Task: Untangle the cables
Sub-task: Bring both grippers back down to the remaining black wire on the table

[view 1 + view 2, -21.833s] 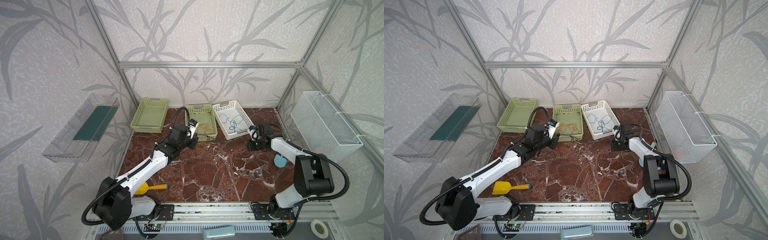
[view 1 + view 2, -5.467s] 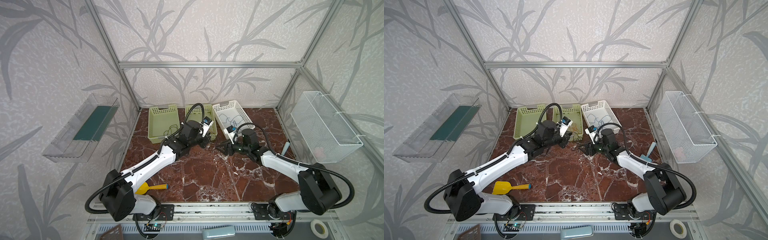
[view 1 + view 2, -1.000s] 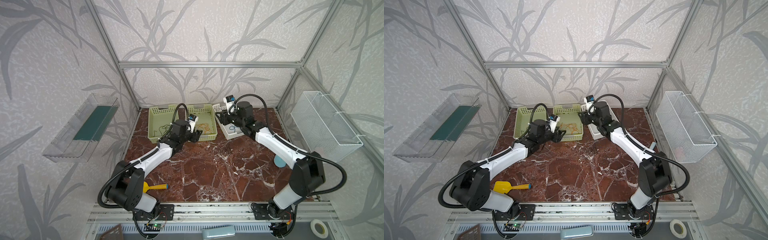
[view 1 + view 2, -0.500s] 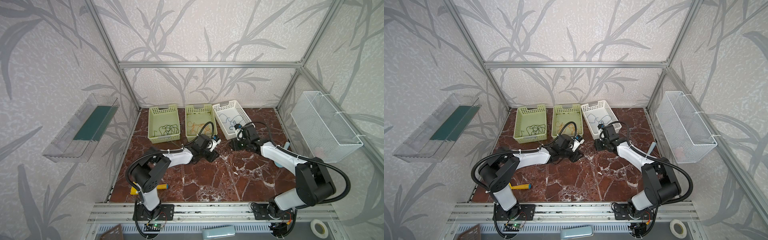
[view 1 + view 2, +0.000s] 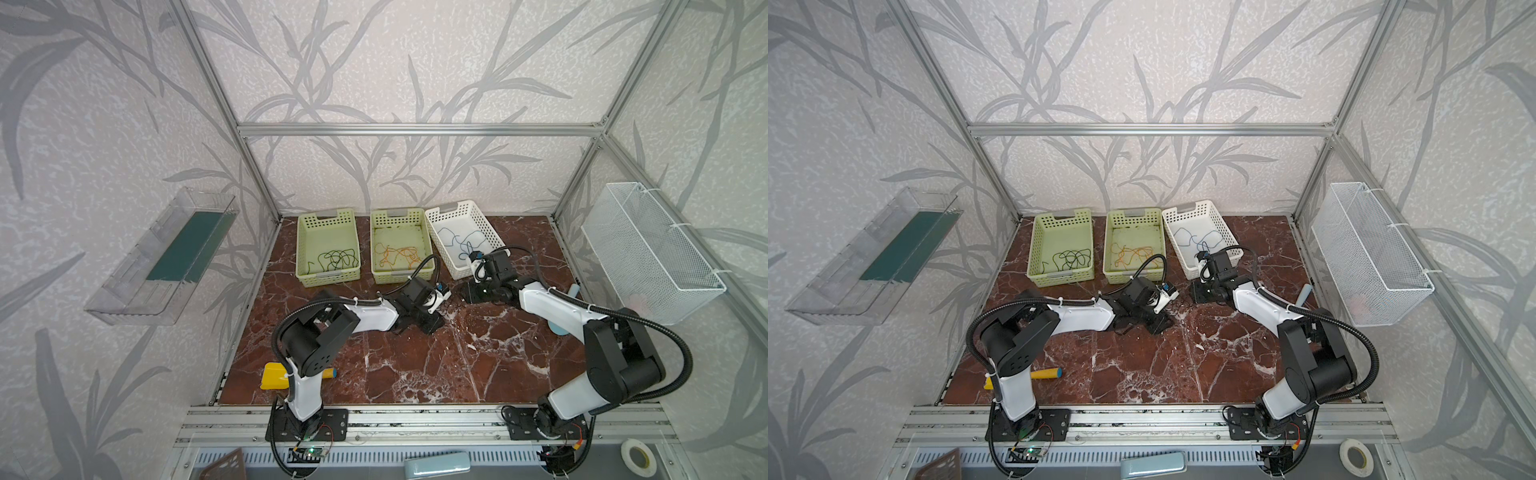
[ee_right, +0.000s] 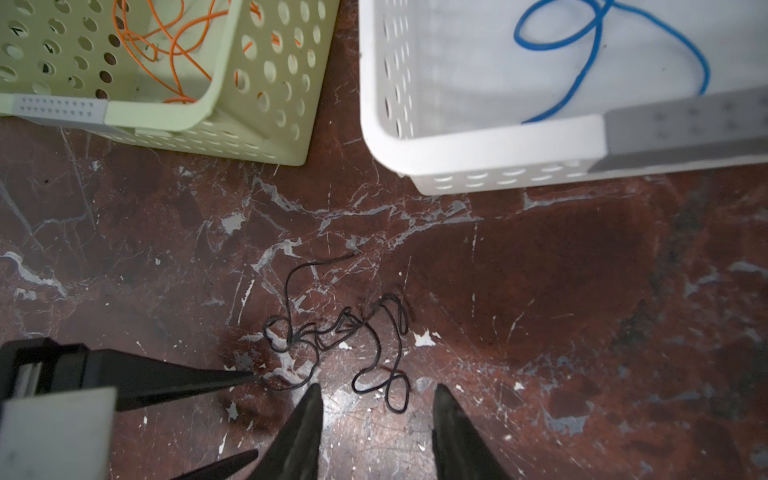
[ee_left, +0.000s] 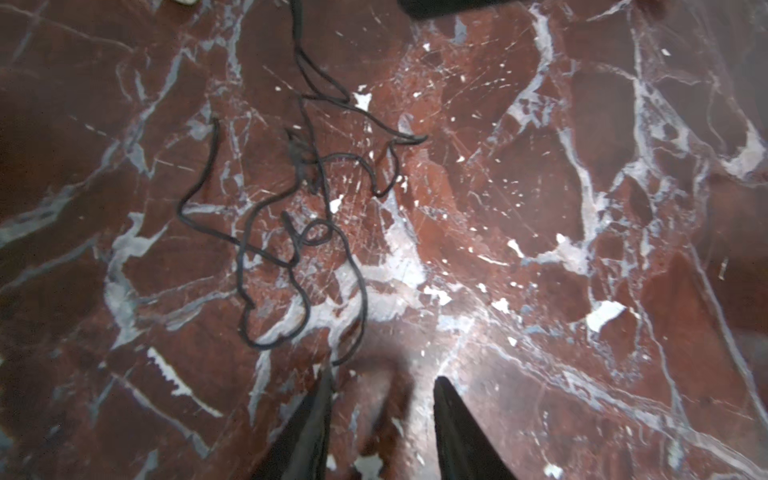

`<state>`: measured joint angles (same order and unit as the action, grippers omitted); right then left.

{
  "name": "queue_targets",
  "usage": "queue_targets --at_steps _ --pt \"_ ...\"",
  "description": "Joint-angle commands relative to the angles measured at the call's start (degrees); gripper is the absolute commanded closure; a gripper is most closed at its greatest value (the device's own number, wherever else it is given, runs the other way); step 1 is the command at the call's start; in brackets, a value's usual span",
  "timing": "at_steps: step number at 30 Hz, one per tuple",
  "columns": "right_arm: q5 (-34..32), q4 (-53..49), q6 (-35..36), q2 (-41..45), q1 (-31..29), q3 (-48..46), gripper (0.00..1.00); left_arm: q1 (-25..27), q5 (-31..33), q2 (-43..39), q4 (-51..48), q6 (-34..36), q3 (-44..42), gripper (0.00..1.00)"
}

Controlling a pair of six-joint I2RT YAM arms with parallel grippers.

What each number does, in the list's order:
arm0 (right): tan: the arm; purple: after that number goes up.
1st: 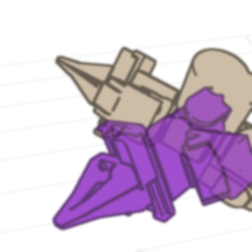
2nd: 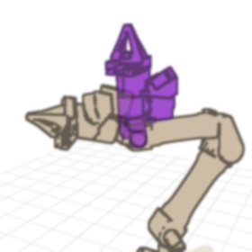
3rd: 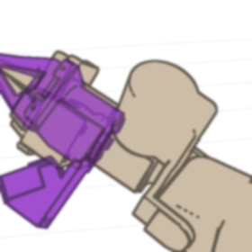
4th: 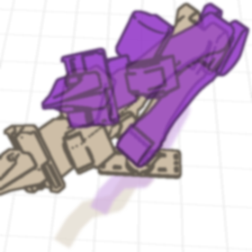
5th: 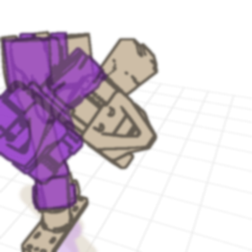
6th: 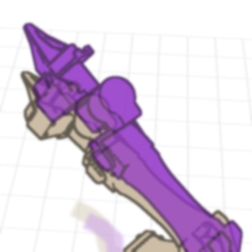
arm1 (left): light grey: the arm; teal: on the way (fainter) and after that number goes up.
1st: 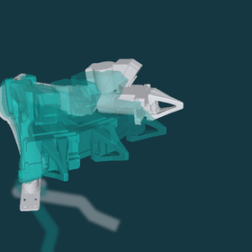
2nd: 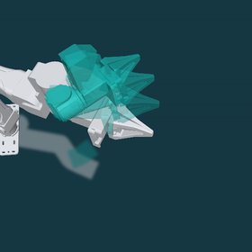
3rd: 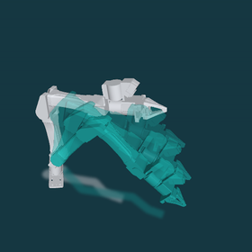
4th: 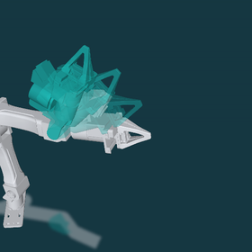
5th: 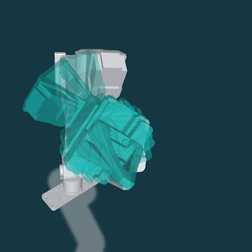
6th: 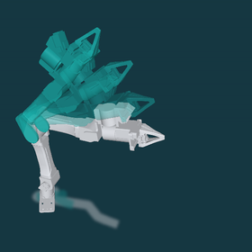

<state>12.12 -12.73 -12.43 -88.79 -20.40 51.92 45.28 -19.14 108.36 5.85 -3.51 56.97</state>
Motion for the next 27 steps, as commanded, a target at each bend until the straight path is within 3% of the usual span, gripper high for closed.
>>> queue_targets --at_steps 1,11,16,20,27 --pt "0.45 -0.74 0.0 2.82 0.61 -1.4 0.57 -0.06 2.53 0.73 -1.54 -0.33 1.31 0.57" --pt "1.15 -0.16 0.11 3.5 1.7 -2.42 0.58 0.0 0.01 3.02 -1.28 -0.8 2.62 0.63" --pt "1.59 0.27 0.06 3.45 1.91 -2.57 0.6 0.23 -1.15 3.43 -0.63 -0.8 2.56 0.78" --pt "2.81 1.02 1.41 3.95 2.03 -2.92 0.6 0.3 -0.68 1.47 -1.54 0.37 2.25 1.0" --pt "3.0 1.55 4.8 5.33 2.04 -3.83 0.41 0.32 2.92 -11.75 -4.35 4.78 1.42 1.0"
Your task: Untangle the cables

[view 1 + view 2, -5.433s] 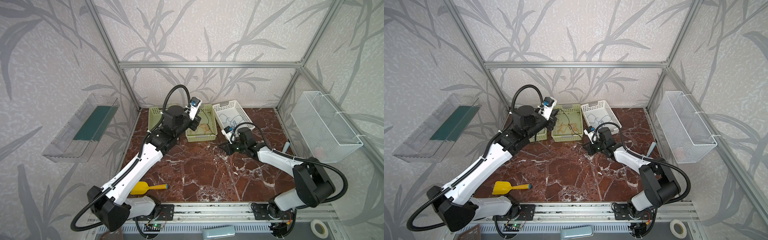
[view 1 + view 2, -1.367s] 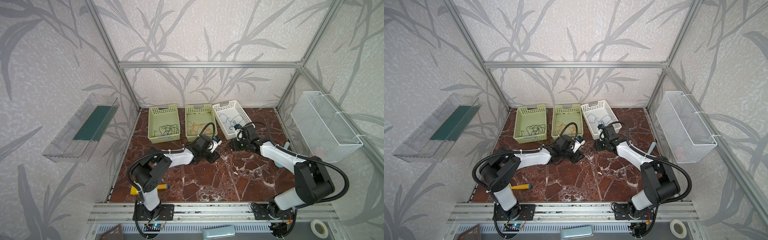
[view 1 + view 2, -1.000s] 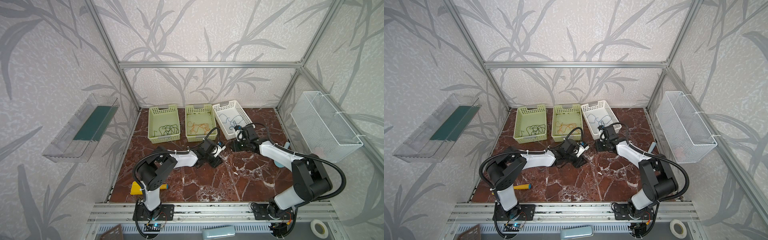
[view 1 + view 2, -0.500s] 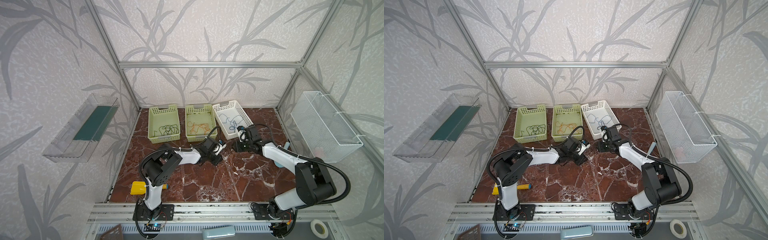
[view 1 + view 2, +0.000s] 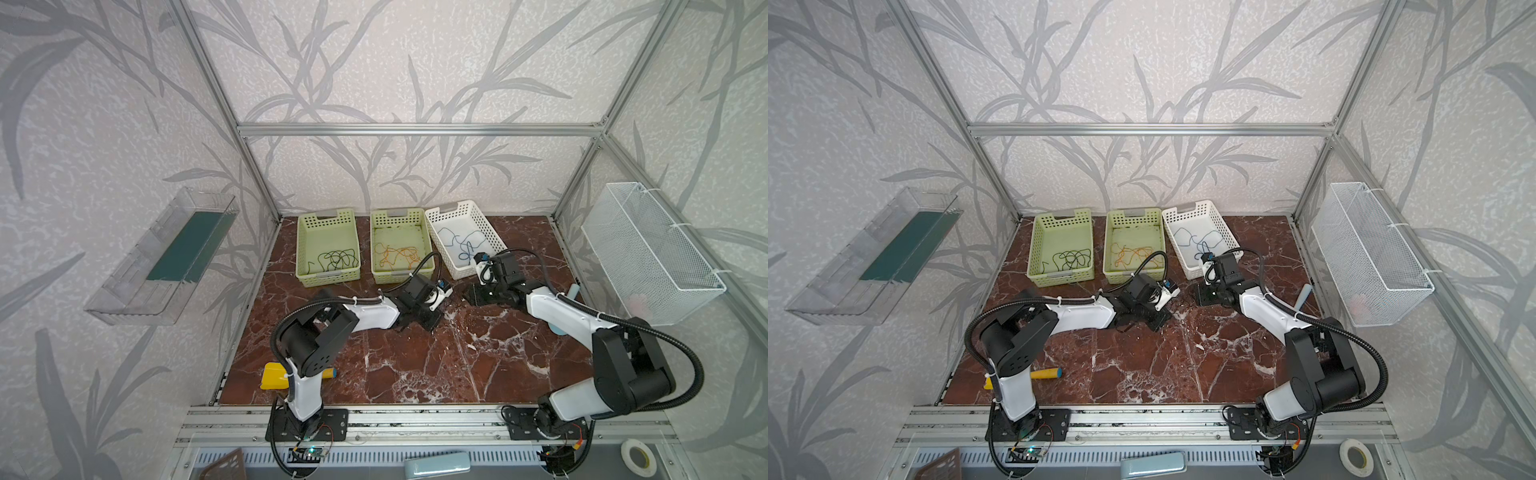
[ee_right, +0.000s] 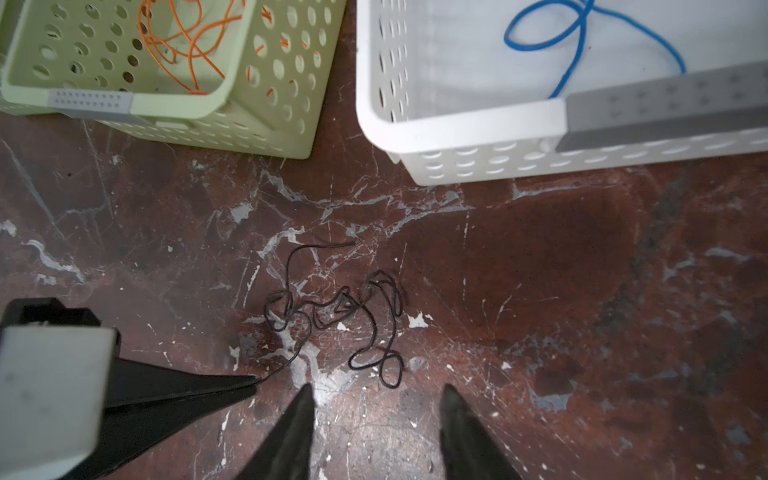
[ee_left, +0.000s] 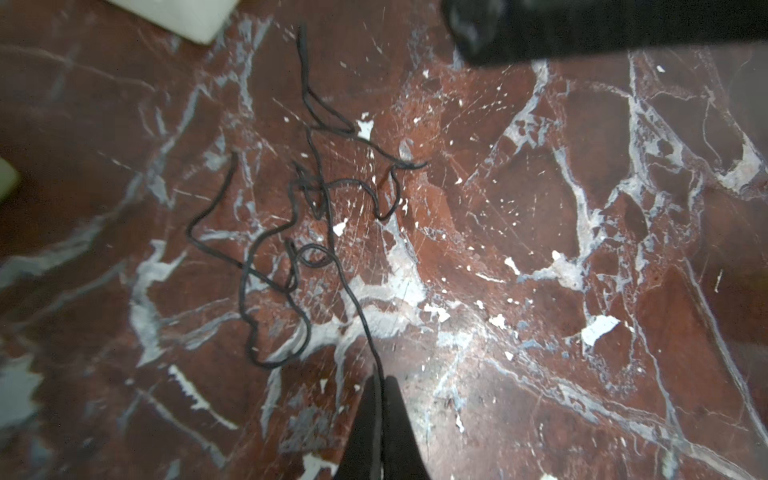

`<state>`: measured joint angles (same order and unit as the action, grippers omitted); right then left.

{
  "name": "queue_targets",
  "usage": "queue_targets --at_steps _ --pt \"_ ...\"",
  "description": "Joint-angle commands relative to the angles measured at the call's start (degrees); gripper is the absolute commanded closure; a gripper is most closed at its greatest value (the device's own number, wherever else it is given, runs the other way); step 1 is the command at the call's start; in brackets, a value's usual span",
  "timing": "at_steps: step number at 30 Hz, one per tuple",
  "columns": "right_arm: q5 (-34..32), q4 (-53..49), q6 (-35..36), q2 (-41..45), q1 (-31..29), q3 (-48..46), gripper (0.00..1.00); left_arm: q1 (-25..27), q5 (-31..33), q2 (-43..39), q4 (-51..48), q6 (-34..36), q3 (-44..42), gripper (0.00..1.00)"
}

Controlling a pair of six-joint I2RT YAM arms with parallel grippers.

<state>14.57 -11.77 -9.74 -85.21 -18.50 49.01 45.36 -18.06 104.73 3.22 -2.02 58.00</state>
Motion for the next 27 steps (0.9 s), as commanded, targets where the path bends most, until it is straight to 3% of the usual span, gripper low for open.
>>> queue_targets --at_steps 1,10,18,27 --pt "0.71 0.39 2.2 1.43 0.13 -0.85 0.39 0.15 1.67 -9.37 -2.33 3.88 0.82 1.0" --pt "5.31 4.8 2.33 2.68 0.13 -4.54 0.32 -0.09 4.09 -18.26 -7.7 8.01 6.05 1.0" --pt "18.72 16.81 5.64 6.68 -0.8 -8.27 0.26 -1.66 4.29 -22.22 -12.53 10.11 12.98 1.0" --pt "20.41 22.56 7.08 1.81 -2.41 -6.3 0.24 -2.98 1.87 -25.05 -13.2 9.91 17.9 1.0"
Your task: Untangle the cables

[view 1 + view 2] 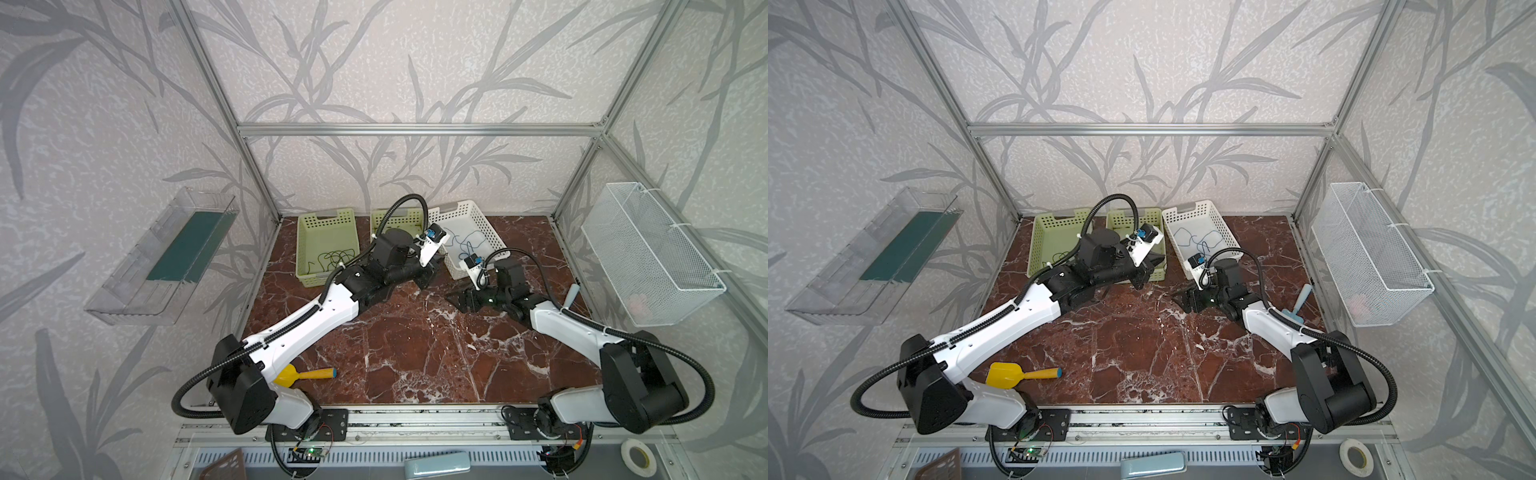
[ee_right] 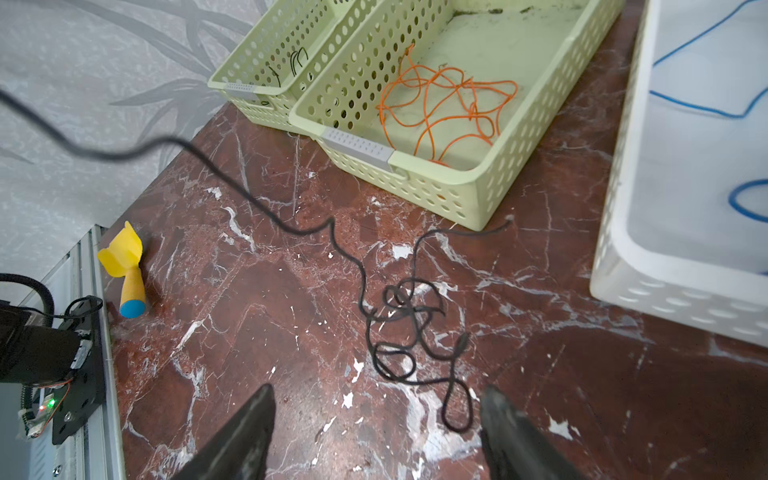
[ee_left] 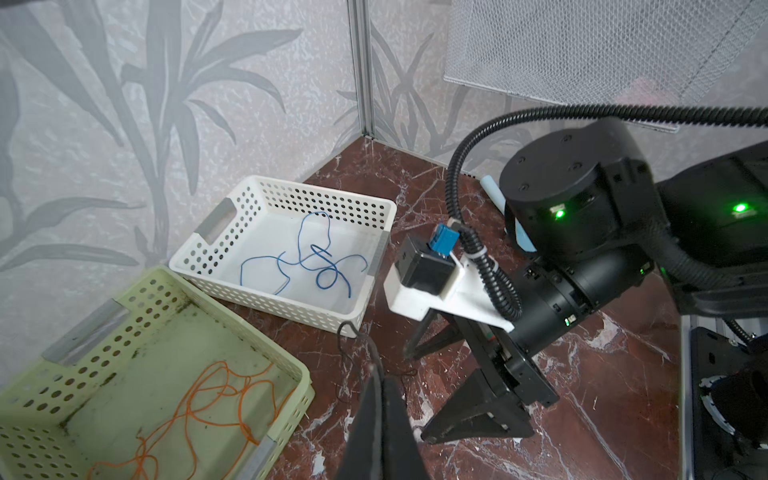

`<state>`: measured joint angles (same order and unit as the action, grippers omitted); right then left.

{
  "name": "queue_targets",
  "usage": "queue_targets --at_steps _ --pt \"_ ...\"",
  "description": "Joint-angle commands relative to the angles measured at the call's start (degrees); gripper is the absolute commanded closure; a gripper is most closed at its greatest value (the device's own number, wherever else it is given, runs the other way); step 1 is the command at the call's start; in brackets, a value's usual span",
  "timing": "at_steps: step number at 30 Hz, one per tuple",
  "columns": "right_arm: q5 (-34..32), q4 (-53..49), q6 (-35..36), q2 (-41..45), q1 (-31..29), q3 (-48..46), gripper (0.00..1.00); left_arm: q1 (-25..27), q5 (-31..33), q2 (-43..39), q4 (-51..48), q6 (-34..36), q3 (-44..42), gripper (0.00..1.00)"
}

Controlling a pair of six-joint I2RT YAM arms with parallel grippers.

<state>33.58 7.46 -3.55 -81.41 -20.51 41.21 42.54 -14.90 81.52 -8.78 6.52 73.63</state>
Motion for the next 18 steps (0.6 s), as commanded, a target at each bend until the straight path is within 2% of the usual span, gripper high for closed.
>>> queue_targets --at_steps 1,8,14,16,18 --pt "1.48 4.41 0.47 -2.6 -0.41 1.57 0.24 -0.18 -1.56 -2.04 -1.34 1.39 2.83 1.0" --pt "2.62 9.93 -1.75 -8.66 -3.18 7.02 0.23 -0.27 -2.86 -2.89 -2.03 0.86 6.95 1.0" --pt "6.97 21.96 -7.57 -12.37 -4.98 8.96 0.24 -0.79 -1.52 -2.85 -3.91 1.37 9.48 1.0" --pt "6.09 23.19 -7.63 -12.29 -5.48 9.2 0.25 -0.92 -1.63 -2.69 -4.06 1.47 9.92 1.0" --pt "5.87 22.51 -7.23 -12.61 -5.72 10.16 0.32 -0.97 -1.89 -2.79 -4.0 1.45 10.27 1.0"
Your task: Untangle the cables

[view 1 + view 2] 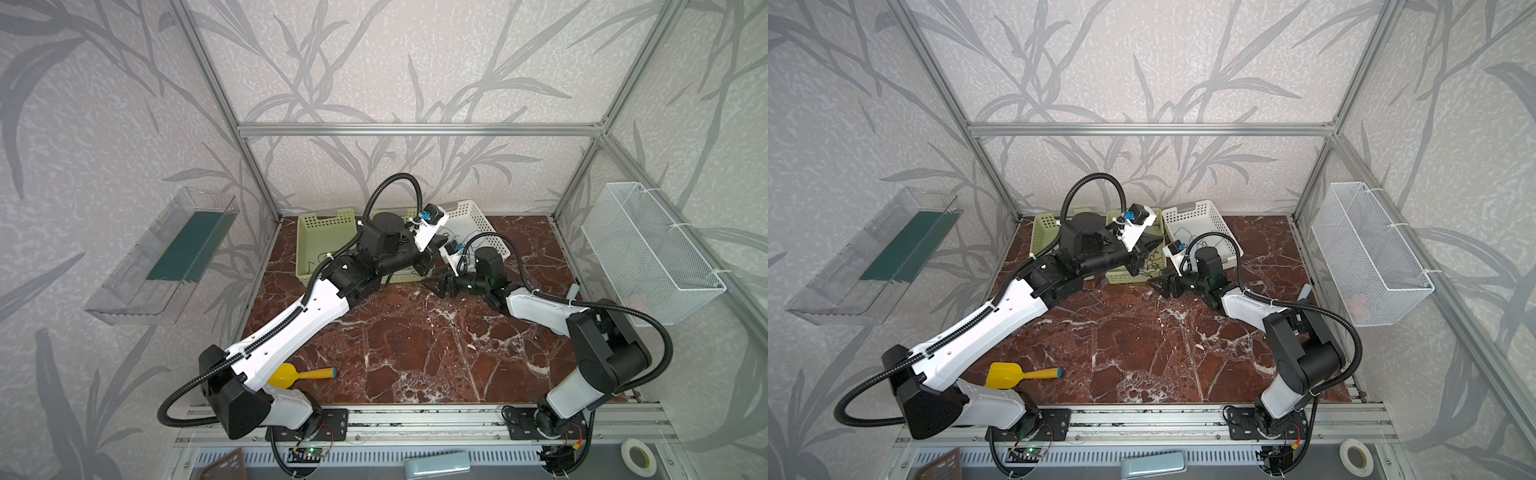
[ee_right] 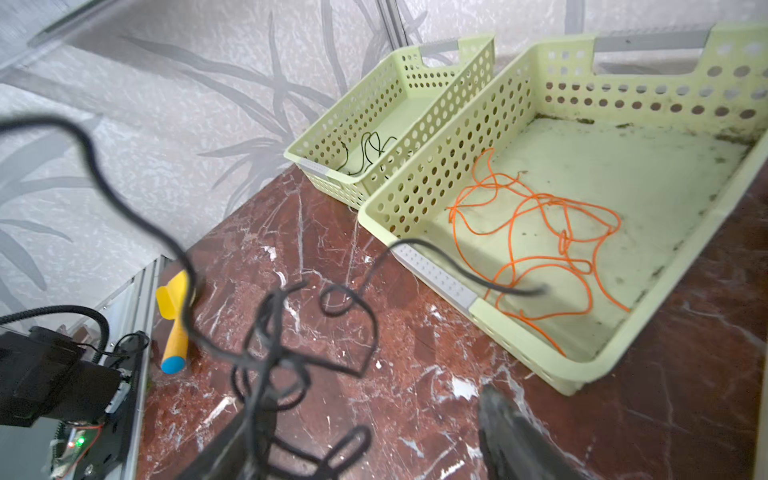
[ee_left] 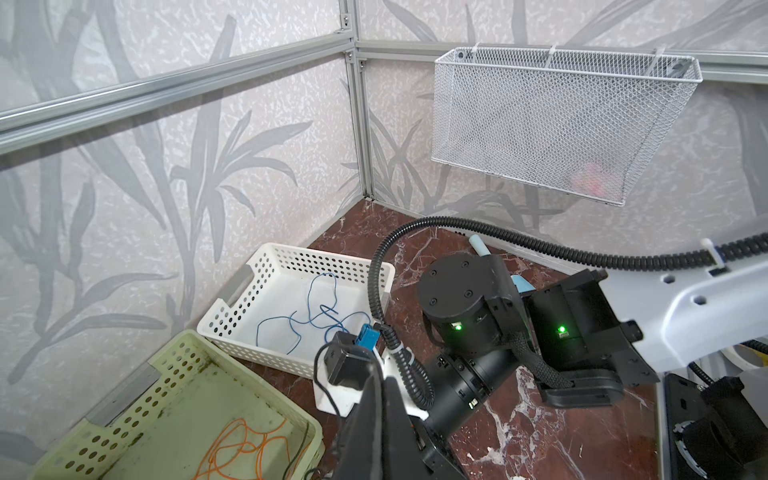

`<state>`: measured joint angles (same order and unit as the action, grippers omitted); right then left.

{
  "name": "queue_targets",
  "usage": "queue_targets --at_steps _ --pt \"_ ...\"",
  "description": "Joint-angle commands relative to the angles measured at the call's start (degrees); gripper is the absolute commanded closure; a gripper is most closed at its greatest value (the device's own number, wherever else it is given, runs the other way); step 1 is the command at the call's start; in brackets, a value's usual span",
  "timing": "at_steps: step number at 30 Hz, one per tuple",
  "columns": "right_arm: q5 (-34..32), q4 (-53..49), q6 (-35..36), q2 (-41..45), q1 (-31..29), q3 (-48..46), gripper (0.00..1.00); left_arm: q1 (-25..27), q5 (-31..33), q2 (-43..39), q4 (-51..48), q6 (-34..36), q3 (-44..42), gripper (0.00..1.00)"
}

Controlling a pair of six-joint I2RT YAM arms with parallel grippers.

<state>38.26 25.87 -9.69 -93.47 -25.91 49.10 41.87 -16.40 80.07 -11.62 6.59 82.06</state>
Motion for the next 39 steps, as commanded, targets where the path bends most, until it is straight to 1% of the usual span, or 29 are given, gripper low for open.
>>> queue_targets --at_steps 1,2,4,6,8,9,12,17,18,22,26,33,35,37,39 --pt "1.66 3.65 -0.87 -0.73 -0.39 2.63 0.38 -0.29 -0.31 -1.43 -1.08 1.45 2.02 1.0" --pt "2.05 3.57 -0.82 -0.93 -0.46 2.75 0.44 -0.34 -0.13 -1.51 -1.08 1.64 2.19 1.0" --pt "2.93 3.88 -1.18 -1.42 -0.44 2.47 0.64 -0.54 0.54 -1.65 -1.36 2.25 2.69 1.0" --pt "3.34 4.32 -1.85 -1.82 -0.37 1.59 0.79 -1.28 1.06 -1.69 -2.19 2.78 3.6 1.0" --pt "3.9 4.54 -2.23 -2.09 -0.54 0.44 0.88 -2.62 1.34 -1.73 -2.98 2.73 4.73 1.0" --pt "4.29 4.32 -2.37 -2.3 -0.6 0.02 0.9 -3.65 1.26 -1.78 -3.35 2.64 5.41 1.0" --pt "6.22 2.26 -2.25 -3.18 -0.74 -0.67 0.93 -6.68 0.75 -1.98 -3.96 2.46 7.73 1.0" --pt "7.95 -2.18 -1.29 -4.0 -1.17 -0.35 0.92 -10.28 0.85 -2.08 -5.2 4.16 11.57 1.0" --pt "7.93 -3.22 -0.83 -5.49 -1.37 -0.09 0.91 -10.82 1.06 -2.2 -5.34 4.67 12.16 1.0" --pt "6.83 -8.24 1.98 -6.2 -2.33 1.55 0.87 -12.96 1.53 -2.62 -5.52 5.34 13.46 1.0" --pt "6.45 -9.6 2.94 -7.03 -2.91 2.26 0.87 -14.93 2.6 -3.28 -5.6 5.84 14.15 1.0" --pt "5.51 -13.89 4.55 -9.57 -4.21 5.17 0.88 -19.68 5.53 -3.77 -6.77 6.59 16.2 1.0" --pt "5.68 -15.11 4.93 -10.18 -4.41 6.32 0.88 -21.8 7.08 -3.12 -7.61 5.52 17.3 1.0" --pt "5.69 -16.24 5.39 -10.55 -4.8 7.64 0.88 -23.93 9.58 -1.87 -8.85 6.02 18.64 1.0" --pt "5.24 -18.55 6.29 -11.0 -5.1 9.3 0.88 -25.9 10.15 0.02 -11.87 6.0 21.11 1.0"
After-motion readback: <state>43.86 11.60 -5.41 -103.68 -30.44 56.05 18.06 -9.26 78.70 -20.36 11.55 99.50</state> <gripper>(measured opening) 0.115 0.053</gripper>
